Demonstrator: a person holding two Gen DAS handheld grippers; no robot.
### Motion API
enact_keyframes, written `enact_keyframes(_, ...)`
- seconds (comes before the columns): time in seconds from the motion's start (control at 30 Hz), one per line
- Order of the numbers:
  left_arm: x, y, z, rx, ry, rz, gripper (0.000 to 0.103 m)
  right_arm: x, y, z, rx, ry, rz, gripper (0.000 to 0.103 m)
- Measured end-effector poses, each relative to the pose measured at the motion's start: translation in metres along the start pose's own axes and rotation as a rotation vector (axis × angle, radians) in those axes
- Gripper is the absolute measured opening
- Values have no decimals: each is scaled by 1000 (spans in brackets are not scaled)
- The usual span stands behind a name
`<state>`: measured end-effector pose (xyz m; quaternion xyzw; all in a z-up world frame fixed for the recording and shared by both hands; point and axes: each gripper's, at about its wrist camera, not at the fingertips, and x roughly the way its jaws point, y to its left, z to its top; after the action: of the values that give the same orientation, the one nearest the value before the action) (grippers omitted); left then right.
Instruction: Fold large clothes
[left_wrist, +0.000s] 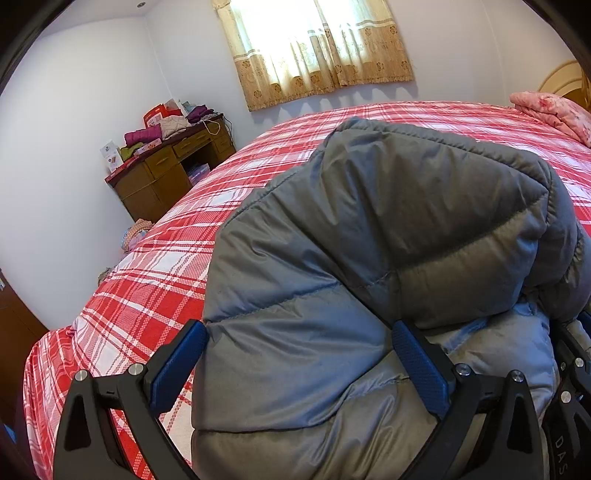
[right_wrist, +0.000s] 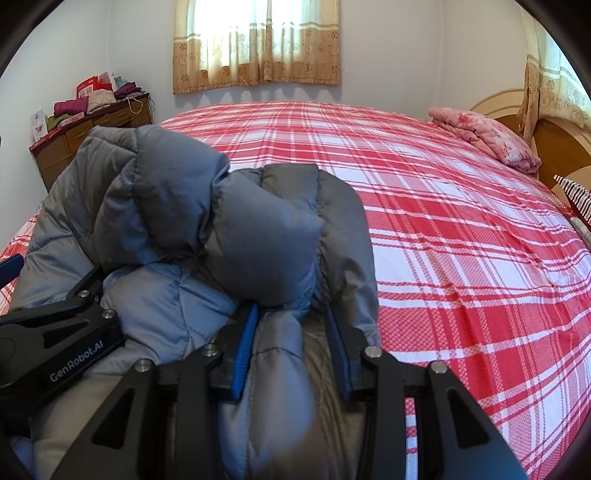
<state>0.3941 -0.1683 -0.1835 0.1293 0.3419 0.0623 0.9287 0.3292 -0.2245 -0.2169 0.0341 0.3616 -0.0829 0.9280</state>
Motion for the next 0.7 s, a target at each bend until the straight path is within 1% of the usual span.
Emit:
enact_keyframes(0.43,4,1,0,6,13,-13,102,3,0,-2,14,4,14,41)
enact_keyframes(0.63,5,4,6,10,46,-35,102,2,-4,-3,30,-1,32,41)
enact_keyframes(0.7,1,5,15,21,60,-40,101,2,-7,-2,35,1,45,41)
